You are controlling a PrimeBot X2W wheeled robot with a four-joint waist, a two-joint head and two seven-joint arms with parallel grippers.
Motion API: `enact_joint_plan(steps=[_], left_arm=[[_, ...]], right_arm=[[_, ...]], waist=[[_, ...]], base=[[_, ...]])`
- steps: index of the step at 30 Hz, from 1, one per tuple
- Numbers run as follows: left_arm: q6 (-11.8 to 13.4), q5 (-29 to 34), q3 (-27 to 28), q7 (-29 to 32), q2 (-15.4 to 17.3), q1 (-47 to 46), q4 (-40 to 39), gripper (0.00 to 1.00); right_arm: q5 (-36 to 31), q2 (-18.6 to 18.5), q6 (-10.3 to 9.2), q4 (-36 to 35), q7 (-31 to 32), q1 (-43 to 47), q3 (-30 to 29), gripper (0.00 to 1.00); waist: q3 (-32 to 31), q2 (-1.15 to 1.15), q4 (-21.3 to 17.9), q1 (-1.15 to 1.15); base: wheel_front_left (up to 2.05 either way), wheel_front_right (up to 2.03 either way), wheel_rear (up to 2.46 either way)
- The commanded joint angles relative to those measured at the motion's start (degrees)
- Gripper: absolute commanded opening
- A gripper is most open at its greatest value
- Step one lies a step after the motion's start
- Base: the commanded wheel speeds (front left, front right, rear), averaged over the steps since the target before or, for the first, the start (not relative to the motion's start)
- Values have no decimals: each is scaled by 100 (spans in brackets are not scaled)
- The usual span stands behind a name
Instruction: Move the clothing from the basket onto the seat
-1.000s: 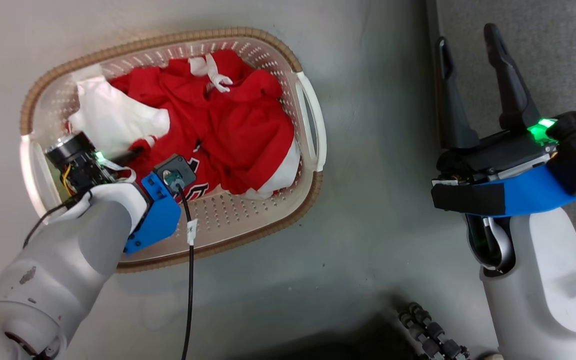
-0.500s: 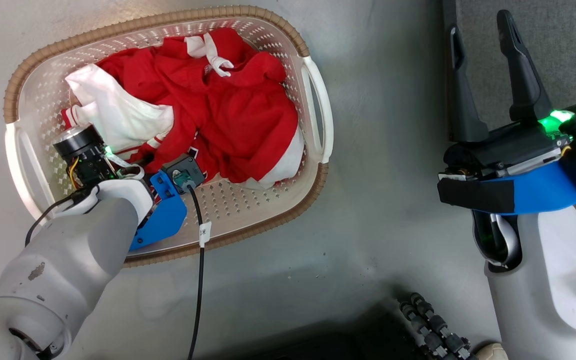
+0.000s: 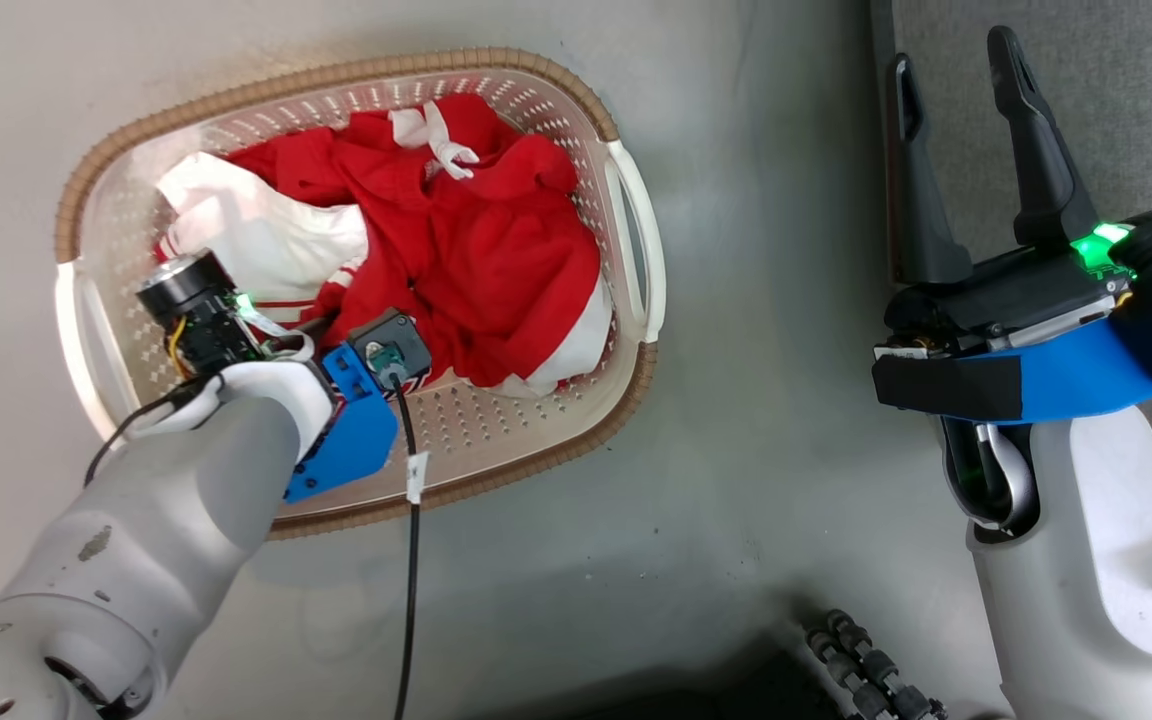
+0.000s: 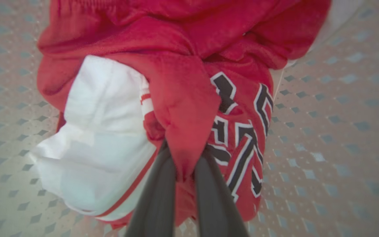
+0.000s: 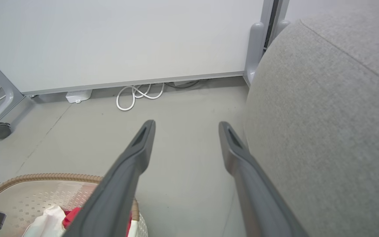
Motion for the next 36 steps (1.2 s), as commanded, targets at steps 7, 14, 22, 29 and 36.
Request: enact_joint_plan(steps=[7,14,22,29,36], left_arm=[[-1,-189,-18,-388,-324,130,-79,0],[-1,-339,-18,-778,-597,239,-172,0],[-1,-584,-19,-1130,-760,357,-307,0],[-1,-950,-18,-1350,-798,484,-515,0],[-1,-1388,34,-1411,-762,603,-884,0]], right_arm=[[-138,-18,3,133,-18,46,-56,100],[-288,-19,3,257,-18,168,-142,100],[-409,-19,3,377,-18,348,-227,100],[-496,-18,3,487,-18,588,-301,100],[-562,-19,3,621,-18,913,-367,100]], waist=[[-491,0,261,0],[-950,0,498,0],[-1442,0,706,0],[-2009,0,872,0],[-2610,0,1046,0]], base=[[0,0,0],[0,0,0],[0,0,0],[0,0,0],[0,0,0]])
